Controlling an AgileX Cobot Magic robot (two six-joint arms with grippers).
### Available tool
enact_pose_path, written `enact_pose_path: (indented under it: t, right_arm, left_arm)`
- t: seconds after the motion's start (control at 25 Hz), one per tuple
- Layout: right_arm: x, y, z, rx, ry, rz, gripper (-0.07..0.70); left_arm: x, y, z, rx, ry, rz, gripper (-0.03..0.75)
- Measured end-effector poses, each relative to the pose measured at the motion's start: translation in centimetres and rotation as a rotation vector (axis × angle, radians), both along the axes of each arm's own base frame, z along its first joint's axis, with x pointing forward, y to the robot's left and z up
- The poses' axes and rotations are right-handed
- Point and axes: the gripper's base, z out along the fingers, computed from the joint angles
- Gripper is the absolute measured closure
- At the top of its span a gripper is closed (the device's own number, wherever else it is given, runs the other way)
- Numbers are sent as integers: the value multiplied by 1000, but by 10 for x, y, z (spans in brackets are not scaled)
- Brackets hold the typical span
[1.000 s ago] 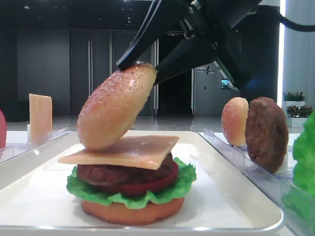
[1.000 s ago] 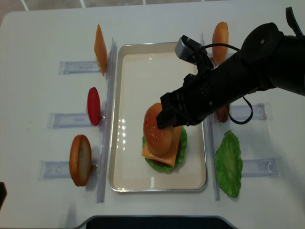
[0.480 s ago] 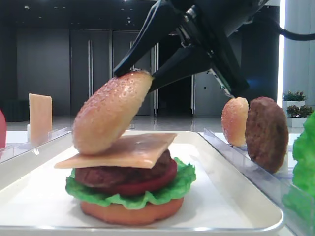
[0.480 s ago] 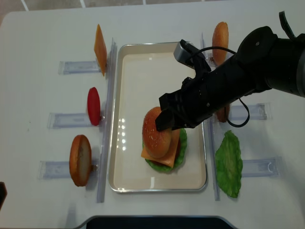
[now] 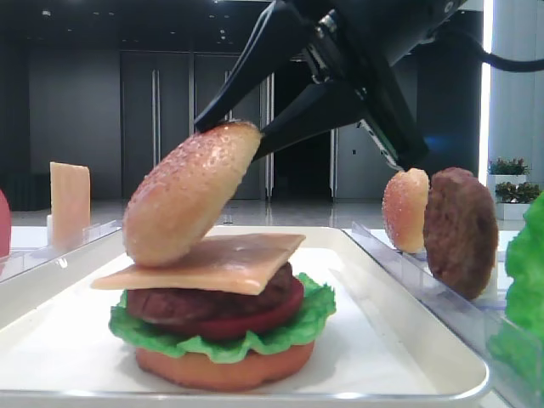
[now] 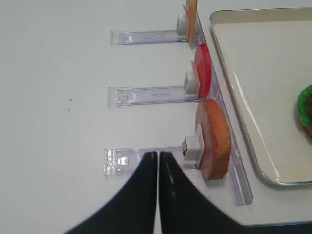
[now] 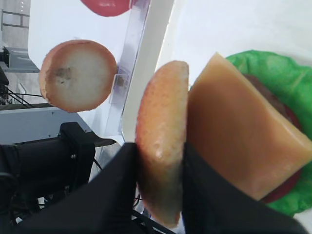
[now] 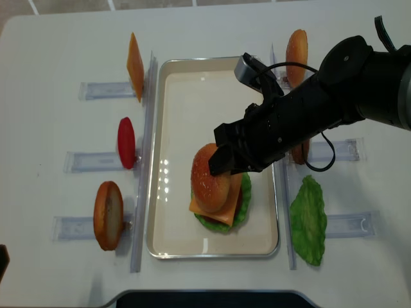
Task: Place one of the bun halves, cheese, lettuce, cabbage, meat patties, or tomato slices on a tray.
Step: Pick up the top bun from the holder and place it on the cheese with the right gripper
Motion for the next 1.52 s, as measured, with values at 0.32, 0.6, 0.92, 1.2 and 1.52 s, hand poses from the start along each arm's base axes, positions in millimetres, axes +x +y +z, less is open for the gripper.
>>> enact_pose_path:
  t: [0.32, 0.6, 0.92, 1.2, 1.52]
  right_arm:
    - [0, 0, 0, 3, 6, 5, 414]
    - [-1, 0, 0, 3, 7, 7, 412]
    - [-1, 0, 0, 4, 8, 10, 310]
    - [-1, -1, 0, 0, 14, 9, 181]
    - [-3, -5, 1, -54, -3, 18, 85]
  left_arm:
    - [0, 0, 0, -1, 0, 0, 715]
    - [0, 0, 0, -1, 0, 0, 715]
    - [0, 0, 0, -1, 0, 0, 715]
    - [0, 0, 0, -1, 0, 0, 715]
    - [0, 0, 0, -1, 0, 0, 715]
